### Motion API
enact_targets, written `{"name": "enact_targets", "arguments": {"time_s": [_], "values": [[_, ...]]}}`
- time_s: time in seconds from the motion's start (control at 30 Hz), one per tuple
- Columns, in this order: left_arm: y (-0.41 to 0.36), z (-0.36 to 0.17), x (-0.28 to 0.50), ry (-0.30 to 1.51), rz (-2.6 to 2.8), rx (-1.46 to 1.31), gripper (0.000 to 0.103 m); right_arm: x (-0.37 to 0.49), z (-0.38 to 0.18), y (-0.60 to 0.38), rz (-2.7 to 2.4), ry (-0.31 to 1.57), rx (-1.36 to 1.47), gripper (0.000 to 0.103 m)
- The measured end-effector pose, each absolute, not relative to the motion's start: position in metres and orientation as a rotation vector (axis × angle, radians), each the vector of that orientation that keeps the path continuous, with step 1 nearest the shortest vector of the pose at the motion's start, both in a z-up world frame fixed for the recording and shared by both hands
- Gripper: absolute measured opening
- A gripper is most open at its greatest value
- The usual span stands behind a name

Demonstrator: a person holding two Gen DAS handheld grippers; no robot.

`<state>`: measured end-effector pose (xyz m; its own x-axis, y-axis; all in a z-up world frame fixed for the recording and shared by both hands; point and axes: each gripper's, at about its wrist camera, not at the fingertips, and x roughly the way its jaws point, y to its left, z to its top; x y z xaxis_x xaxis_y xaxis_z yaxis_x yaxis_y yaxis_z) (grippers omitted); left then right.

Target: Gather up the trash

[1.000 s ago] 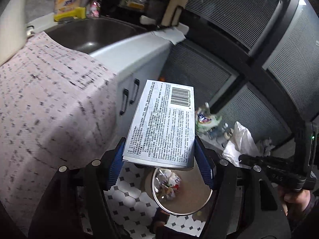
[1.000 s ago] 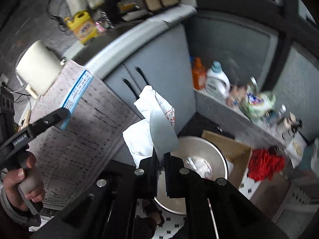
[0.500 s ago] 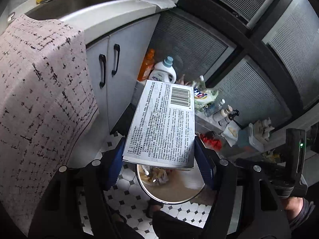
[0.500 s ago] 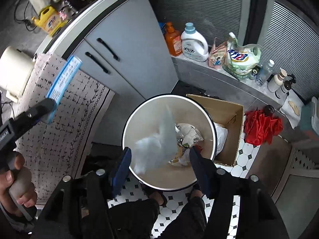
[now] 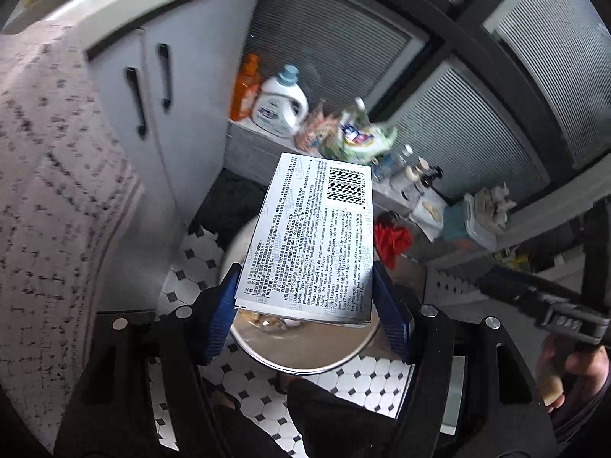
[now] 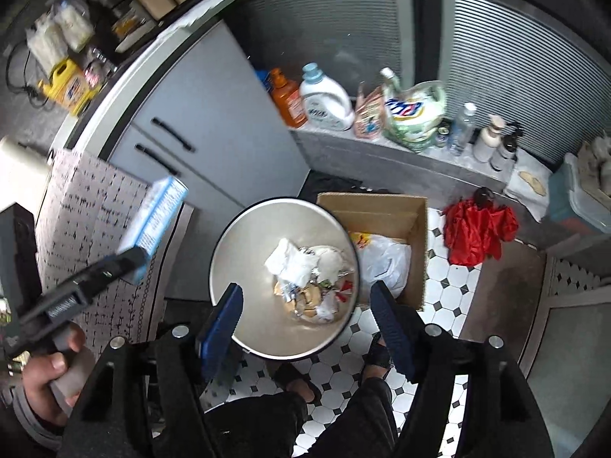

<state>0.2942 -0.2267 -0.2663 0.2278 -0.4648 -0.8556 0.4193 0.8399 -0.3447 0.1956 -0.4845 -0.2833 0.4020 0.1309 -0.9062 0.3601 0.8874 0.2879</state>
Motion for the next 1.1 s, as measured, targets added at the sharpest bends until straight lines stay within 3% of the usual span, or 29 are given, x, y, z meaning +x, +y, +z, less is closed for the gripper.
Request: {"name": "enact_targets", "arguments": {"time_s": [0.07, 0.17, 0.4, 0.87, 1.1], "values": [[-0.24, -0.271, 0.293, 1.223, -0.639, -0.04, 0.067, 0.189, -0.278, -0.493, -0.173, 1.147, 0.495, 0.068], [-0.253, -0.279, 0.294, 1.273, -0.677, -0.069, 0.087, 0.181, -0.273, -0.503, -0.195, 1.133, 0.501, 0.068], [-0.246, -0.263, 0.294, 1.234, -0.66, -0.094, 0.087, 0.175, -0.262, -0.507, -0.196, 1.112, 0.509, 0.07], [-0.137, -0.177, 0.299, 1.024, -0.483, -0.173, 0.097, 0.205, -0.204, -0.445, -0.101, 1.004, 0.46, 0.095], [-0.064, -0.14, 0.295, 0.965, -0.404, -0.183, 0.097, 0.225, -0.174, -0.389, -0.036, 0.965, 0.415, 0.095]]}}
